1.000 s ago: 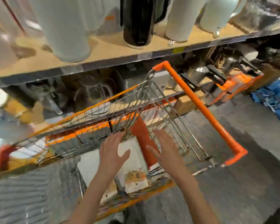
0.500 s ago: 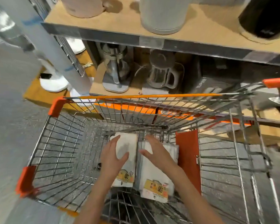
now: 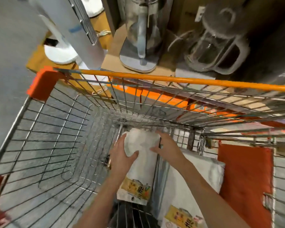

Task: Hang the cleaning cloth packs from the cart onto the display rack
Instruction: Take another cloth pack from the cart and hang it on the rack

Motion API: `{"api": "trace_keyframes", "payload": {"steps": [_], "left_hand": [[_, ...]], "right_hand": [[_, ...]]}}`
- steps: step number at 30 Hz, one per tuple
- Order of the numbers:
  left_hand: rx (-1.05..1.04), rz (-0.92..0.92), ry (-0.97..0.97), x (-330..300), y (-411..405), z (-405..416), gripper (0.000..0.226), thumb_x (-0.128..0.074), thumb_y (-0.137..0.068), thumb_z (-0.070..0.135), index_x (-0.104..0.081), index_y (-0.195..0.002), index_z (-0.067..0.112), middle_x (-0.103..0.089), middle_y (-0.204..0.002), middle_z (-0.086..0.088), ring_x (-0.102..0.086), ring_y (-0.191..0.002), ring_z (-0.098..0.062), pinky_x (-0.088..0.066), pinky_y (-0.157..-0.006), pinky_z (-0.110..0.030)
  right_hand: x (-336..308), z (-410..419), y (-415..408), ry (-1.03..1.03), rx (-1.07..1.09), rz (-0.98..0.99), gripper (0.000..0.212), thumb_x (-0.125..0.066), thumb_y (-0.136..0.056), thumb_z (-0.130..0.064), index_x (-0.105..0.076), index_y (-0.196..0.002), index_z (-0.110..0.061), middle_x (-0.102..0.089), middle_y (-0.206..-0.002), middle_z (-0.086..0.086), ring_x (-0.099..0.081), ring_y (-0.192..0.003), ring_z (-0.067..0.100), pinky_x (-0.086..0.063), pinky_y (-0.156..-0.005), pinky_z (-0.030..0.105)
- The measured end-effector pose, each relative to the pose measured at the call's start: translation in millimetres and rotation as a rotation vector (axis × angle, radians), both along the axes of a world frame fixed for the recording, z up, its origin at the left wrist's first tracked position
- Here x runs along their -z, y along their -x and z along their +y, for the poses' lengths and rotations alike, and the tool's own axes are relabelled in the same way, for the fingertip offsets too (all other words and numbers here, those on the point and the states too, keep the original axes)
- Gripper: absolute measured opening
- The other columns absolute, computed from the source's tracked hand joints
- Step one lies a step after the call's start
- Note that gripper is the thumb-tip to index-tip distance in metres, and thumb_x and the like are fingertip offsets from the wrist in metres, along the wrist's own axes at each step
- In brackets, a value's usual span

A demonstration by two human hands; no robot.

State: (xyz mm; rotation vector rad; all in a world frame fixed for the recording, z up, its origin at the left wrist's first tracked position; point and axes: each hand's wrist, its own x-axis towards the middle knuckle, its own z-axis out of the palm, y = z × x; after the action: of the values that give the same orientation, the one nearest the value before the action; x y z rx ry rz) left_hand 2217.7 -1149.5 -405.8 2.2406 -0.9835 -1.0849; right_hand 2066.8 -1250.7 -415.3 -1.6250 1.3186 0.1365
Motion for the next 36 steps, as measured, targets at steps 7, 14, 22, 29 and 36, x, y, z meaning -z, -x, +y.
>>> {"api": "trace_keyframes", "payload": {"steps": [7, 14, 22, 29, 36], "left_hand": [[-0.15, 0.109, 0.005, 71, -17, -8, 0.081, -0.083, -0.071, 0.02, -0.04, -0.14, 0.012, -0.054, -0.129, -0.007, -0.052, -0.12, -0.026, -0.045, -0.099, -0.044], [-0.239, 0.295, -0.027, 99, -19, -6, 0.111, -0.087, -0.055, 0.04, -0.028, -0.145, 0.013, -0.045, -0.139, -0.015, -0.045, -0.129, -0.033, -0.042, -0.102, -0.055], [-0.235, 0.261, -0.02, 100, -17, -8, 0.098, -0.084, -0.069, 0.03, -0.024, -0.146, 0.023, -0.038, -0.144, -0.008, -0.04, -0.132, -0.028, -0.038, -0.107, -0.052], [-0.27, 0.344, -0.015, 99, -19, -7, 0.105, -0.085, -0.069, 0.017, -0.016, -0.15, 0.021, -0.039, -0.143, -0.016, -0.046, -0.128, -0.032, -0.04, -0.105, -0.051], [-0.28, 0.464, 0.028, 92, -19, -9, 0.099, -0.079, -0.074, 0.005, -0.018, -0.144, 0.038, -0.055, -0.13, -0.015, -0.063, -0.105, -0.024, -0.055, -0.088, -0.046]], "right_hand": [[54, -20, -15, 0.003, -0.088, 0.041, 0.083, -0.075, -0.078, -0.03, -0.028, -0.145, -0.014, -0.032, -0.15, 0.007, -0.028, -0.138, 0.023, -0.025, -0.109, 0.029], [85, -26, -31, -0.125, -0.067, 0.029, 0.093, -0.08, -0.072, -0.027, -0.027, -0.147, -0.017, -0.033, -0.15, 0.005, -0.029, -0.137, 0.025, -0.03, -0.111, 0.041], [84, -22, -36, -0.111, -0.07, -0.007, 0.09, -0.081, -0.07, -0.025, -0.032, -0.144, -0.011, -0.038, -0.146, 0.006, -0.036, -0.132, 0.023, -0.032, -0.107, 0.032], [84, -17, -37, -0.154, -0.009, 0.016, 0.084, -0.082, -0.07, -0.024, -0.037, -0.141, -0.012, -0.035, -0.142, 0.009, -0.037, -0.128, 0.025, -0.033, -0.105, 0.03], [76, -22, -37, -0.135, -0.1, 0.07, 0.079, -0.082, -0.069, -0.028, -0.042, -0.136, -0.012, -0.033, -0.136, 0.012, -0.037, -0.127, 0.03, -0.034, -0.106, 0.038]]}}
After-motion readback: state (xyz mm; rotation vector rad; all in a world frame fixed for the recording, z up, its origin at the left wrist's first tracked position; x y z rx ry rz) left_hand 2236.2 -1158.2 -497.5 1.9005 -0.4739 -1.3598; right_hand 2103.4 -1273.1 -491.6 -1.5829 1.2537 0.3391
